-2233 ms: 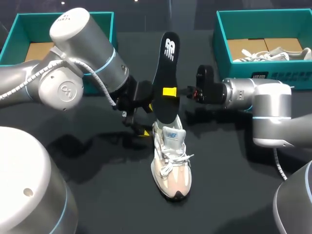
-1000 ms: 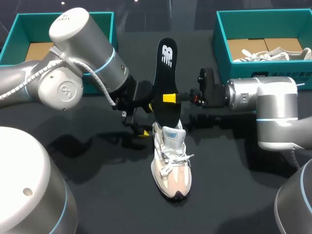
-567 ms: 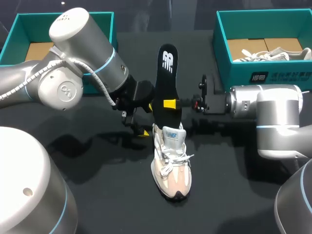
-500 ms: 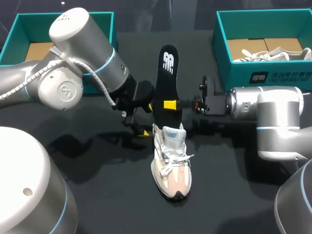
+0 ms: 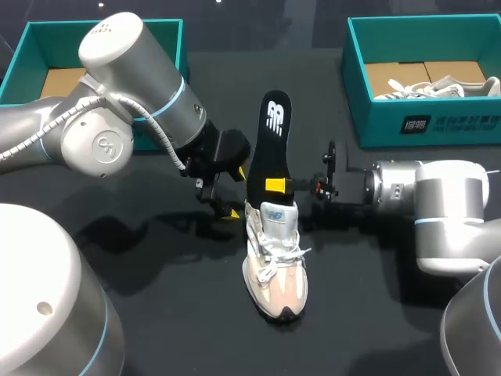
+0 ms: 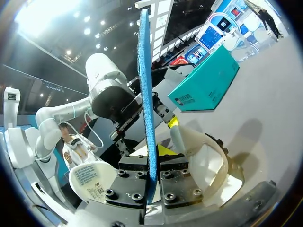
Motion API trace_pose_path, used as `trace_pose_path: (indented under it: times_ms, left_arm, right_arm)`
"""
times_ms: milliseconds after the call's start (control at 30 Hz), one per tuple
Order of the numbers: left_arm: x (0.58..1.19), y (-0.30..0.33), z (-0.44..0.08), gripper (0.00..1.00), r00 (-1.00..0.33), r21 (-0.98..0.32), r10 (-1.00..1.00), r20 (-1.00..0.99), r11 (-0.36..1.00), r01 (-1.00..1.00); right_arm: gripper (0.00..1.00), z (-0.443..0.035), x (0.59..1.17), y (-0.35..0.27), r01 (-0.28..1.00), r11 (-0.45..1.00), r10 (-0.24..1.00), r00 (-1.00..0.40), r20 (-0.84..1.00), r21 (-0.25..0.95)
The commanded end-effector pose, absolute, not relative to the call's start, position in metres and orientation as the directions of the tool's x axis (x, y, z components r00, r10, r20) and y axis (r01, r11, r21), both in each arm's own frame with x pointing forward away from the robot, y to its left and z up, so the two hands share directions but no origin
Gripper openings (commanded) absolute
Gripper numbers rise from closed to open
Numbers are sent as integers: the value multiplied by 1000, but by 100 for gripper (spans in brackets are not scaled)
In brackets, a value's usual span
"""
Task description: Take the shoe out of the shoebox, open the shoe tongue, remove and reinsert the insole, then place the shoe into the shoebox
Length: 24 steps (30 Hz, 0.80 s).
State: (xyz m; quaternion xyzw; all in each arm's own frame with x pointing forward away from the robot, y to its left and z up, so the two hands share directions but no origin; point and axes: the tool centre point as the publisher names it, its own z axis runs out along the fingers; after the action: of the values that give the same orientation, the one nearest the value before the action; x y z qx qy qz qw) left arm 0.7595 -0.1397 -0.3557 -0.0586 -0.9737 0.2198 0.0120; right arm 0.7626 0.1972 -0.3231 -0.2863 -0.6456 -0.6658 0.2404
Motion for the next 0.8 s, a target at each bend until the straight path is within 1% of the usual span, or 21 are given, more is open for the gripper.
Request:
trace_pose_path:
  times_ms: [33,400,800]
  left_arm:
    - [759,-140,-356,100,-993,-428,121,-3,897,110]
    - [759,-140,-356,100,-993,-428,121,-3,897,110]
    - [759,-140,-356,100,-993,-428,121,-3,897,110]
  right_arm:
    - [0,-333,759,199,707,-39,45,-705,708,706]
    - [0,-354,739,195,754,-32,59,-654,755,656]
    - [0,-351,730,199,762,-19,38,-647,762,648]
